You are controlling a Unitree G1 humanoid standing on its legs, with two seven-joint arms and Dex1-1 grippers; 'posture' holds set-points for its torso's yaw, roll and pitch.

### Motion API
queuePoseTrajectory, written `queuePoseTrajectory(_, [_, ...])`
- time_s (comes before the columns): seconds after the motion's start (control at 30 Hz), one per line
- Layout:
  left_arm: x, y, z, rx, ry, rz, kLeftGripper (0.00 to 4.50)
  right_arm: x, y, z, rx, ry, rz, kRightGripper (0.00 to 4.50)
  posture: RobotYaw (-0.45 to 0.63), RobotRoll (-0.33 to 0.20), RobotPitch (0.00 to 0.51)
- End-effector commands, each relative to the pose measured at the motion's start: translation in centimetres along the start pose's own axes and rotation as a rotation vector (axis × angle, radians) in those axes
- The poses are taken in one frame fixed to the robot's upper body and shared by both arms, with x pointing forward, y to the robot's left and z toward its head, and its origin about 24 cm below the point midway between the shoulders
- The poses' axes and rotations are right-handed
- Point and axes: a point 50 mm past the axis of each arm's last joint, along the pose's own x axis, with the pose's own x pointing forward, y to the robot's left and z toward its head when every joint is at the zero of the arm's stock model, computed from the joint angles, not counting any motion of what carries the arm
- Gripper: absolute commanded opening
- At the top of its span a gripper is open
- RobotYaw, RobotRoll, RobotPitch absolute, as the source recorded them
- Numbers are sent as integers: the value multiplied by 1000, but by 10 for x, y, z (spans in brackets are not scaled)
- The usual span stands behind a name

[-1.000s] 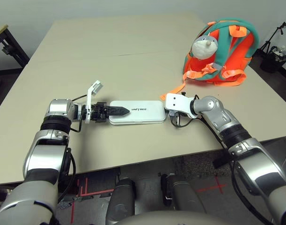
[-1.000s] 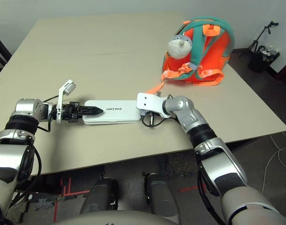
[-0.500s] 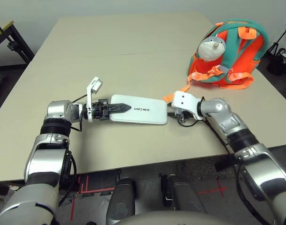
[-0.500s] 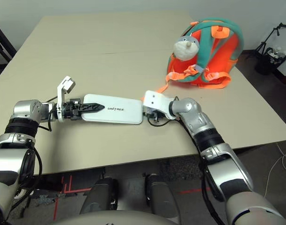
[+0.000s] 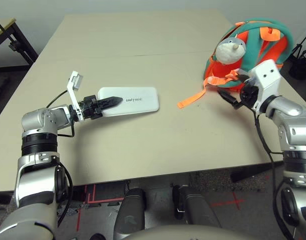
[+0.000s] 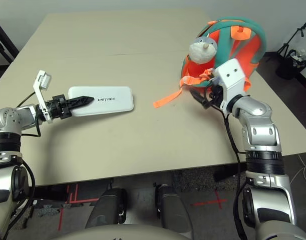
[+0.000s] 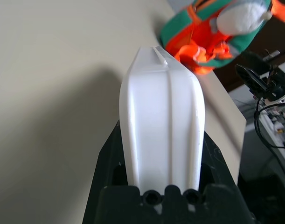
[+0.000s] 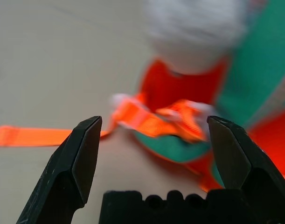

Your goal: Put the pencil case into the backpack and zip it.

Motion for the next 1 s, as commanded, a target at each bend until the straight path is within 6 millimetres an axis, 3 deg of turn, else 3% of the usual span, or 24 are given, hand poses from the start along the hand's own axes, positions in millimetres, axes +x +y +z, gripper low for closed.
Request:
queuePoseTrajectory(0.03, [3,-12,15,69,-70,-35,1328,-8,-16,-2,120,-14,-181,4500,172,0,110])
queuePoseTrajectory(0.23, [6,-18,22,97,-106,-47,1328,-6,-19,-4,265,-59,-284,4500,174,0,101])
queuePoseTrajectory(0.53, [5,-14,28,129,-166,-7,1327,29,-9,6,299,-87,-249,4500,168,0,96])
queuePoseTrajectory(0.67, [5,-13,25,130,-169,-5,1327,43,-18,-2,303,-66,-310,4500,177,0,92])
queuePoseTrajectory(0.87, [5,-12,25,133,-175,5,1327,46,-25,-22,285,-22,-336,4500,180,0,90])
queuePoseTrajectory(1.0, [4,-11,25,135,-180,15,1327,45,-26,-23,290,-43,-321,3523,172,0,89])
